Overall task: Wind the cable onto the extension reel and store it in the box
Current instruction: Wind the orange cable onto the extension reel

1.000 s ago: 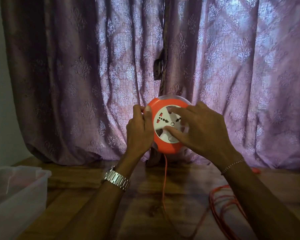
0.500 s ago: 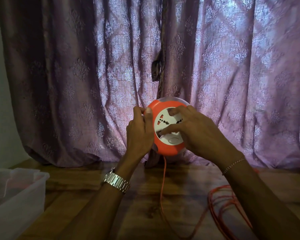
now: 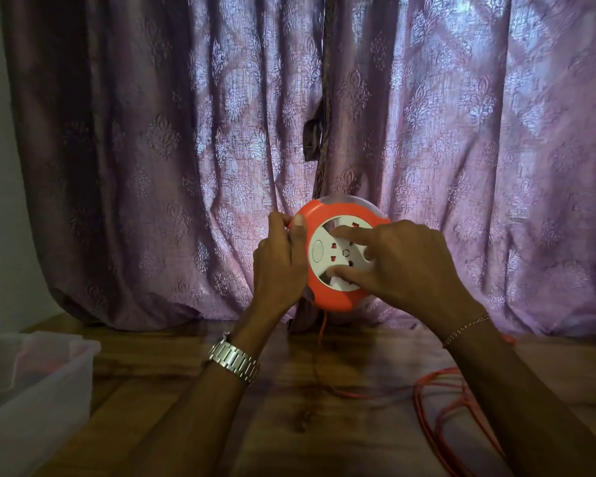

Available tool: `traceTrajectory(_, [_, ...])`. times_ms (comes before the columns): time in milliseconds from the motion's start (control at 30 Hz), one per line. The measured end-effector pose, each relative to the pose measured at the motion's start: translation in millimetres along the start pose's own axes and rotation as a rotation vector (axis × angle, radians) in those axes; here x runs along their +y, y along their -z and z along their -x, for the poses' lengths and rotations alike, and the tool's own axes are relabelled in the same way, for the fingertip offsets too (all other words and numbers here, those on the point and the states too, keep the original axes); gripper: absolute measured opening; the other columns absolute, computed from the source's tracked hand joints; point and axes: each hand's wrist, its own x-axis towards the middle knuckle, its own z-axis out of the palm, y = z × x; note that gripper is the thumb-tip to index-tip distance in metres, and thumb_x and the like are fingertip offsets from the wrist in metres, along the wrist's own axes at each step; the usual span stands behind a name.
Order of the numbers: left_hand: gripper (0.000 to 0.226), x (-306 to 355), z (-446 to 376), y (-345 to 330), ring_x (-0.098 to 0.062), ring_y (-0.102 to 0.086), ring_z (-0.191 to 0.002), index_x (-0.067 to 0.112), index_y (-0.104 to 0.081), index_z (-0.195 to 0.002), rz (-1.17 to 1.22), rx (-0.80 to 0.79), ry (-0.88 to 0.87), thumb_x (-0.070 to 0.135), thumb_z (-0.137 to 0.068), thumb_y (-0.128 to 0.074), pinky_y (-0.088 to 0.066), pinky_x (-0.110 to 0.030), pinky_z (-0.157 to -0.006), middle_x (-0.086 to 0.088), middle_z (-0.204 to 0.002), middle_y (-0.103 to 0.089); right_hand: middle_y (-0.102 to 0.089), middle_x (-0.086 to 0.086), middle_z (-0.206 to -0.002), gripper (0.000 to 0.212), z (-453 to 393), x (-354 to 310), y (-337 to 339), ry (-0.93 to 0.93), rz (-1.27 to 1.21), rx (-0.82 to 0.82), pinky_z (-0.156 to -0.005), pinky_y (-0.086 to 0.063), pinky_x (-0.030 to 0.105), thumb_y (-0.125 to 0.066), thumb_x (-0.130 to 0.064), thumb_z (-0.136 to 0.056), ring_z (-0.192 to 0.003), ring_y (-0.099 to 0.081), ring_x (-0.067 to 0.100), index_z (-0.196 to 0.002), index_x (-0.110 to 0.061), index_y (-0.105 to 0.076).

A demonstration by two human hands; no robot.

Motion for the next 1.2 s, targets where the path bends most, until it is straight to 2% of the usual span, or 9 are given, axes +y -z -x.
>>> traceTrajectory(133, [0.046,-0.6,-0.1,-0.7,-0.031,-0.063,-0.065,0.022,-0.044,-0.098,-0.006,-0.002,-0.001,0.062,-0.097,-0.023,-0.051,-0.052,-0.060,-0.002,-0.067,-0.062,-0.069,-0.005,-0.098,0.052,-1.5,0.1,7.1,0.076,0.042,0.066,-0.058,-0.038,0.028,-0.054,-0.070,-0.078,-0.090,-0.054,0.022,-0.122,-0.043,-0.064])
traceTrajectory(267, [0.047,-0.6,0.6,-1.0,-0.033,-0.064,-0.067,0.021,-0.045,-0.098,-0.003,0.000,-0.006,0.062,-0.097,-0.023,-0.051,-0.052,-0.061,-0.004,-0.068,-0.063,-0.065,-0.004,-0.115,0.016,-2.7,5.8,11.9,0.254,-0.144,0.012,-0.076,-0.049,0.039,-0.069,-0.033,-0.082,-0.102,-0.052,0.024,-0.097,-0.033,-0.075])
traceTrajectory(333, [0.045,-0.3,0.5,-1.1,-0.029,-0.063,-0.064,0.022,-0.044,-0.097,0.002,0.009,-0.010,0.062,-0.097,-0.023,-0.050,-0.051,-0.060,0.000,-0.066,-0.062,-0.060,-0.003,-0.131,0.027,-2.8,4.3,11.4,0.313,-0.143,-0.099,-0.089,-0.047,0.040,-0.067,-0.017,-0.078,-0.115,-0.050,0.024,-0.095,-0.037,-0.076])
traceTrajectory(433, [0.045,-0.7,-0.7,-1.2,-0.023,-0.061,-0.060,0.022,-0.044,-0.097,0.004,0.018,-0.014,0.062,-0.098,-0.023,-0.050,-0.049,-0.057,0.002,-0.064,-0.060,-0.053,-0.001,-0.140,0.044,-3.2,-0.4,11.2,0.314,-0.098,-0.174,-0.085,-0.045,0.036,-0.070,-0.007,-0.073,-0.117,-0.049,0.027,-0.099,-0.042,-0.075])
traceTrajectory(633, [0.039,1.8,-0.6,-1.9,-0.022,-0.064,-0.064,0.026,-0.043,-0.097,0.010,0.010,-0.010,0.060,-0.099,-0.025,-0.051,-0.050,-0.060,0.003,-0.068,-0.062,-0.055,-0.011,-0.134,0.046,-1.5,-2.8,13.7,0.223,-0.019,-0.107,-0.066,-0.033,0.026,-0.081,-0.013,-0.070,-0.112,-0.051,0.021,-0.094,-0.051,-0.074])
traceTrajectory(733, [0.041,0.8,-2.5,-0.1,-0.026,-0.064,-0.068,0.024,-0.044,-0.097,0.020,0.020,0.008,0.061,-0.098,-0.025,-0.052,-0.049,-0.062,0.001,-0.070,-0.064,-0.052,-0.011,-0.137,0.051,-1.0,-4.3,13.4,0.219,0.018,-0.061,-0.068,-0.031,0.028,-0.071,-0.014,-0.077,-0.111,-0.049,0.021,-0.105,-0.057,-0.068])
traceTrajectory(833, [0.043,1.6,-3.5,1.8,-0.026,-0.065,-0.068,0.024,-0.044,-0.096,0.028,0.036,0.011,0.061,-0.098,-0.024,-0.053,-0.049,-0.061,0.000,-0.071,-0.064,-0.051,-0.006,-0.136,0.047,-0.4,-6.3,12.3,0.187,0.014,-0.041,-0.073,-0.043,0.035,-0.049,-0.026,-0.084,-0.113,-0.050,0.023,-0.114,-0.059,-0.063])
traceTrajectory(1000, [0.045,2.3,-5.1,3.5,-0.031,-0.065,-0.067,0.020,-0.045,-0.097,0.038,0.046,0.008,0.061,-0.098,-0.025,-0.052,-0.050,-0.060,-0.004,-0.070,-0.065,-0.062,-0.001,-0.110,0.052,0.2,-6.1,7.8,0.043,-0.080,0.006,-0.068,-0.047,0.034,-0.075,-0.046,-0.072,-0.092,-0.063,0.025,-0.121,-0.055,-0.059])
traceTrajectory(1200, [0.041,2.0,-5.5,1.8,-0.030,-0.066,-0.068,0.021,-0.045,-0.098,0.039,0.042,0.016,0.058,-0.100,-0.027,-0.053,-0.051,-0.061,-0.003,-0.070,-0.065,-0.075,-0.001,-0.084,0.064,-1.8,-7.7,2.7,-0.092,-0.224,0.085,-0.072,-0.056,0.038,-0.071,-0.070,-0.067,-0.085,-0.069,0.024,-0.124,-0.043,-0.062])
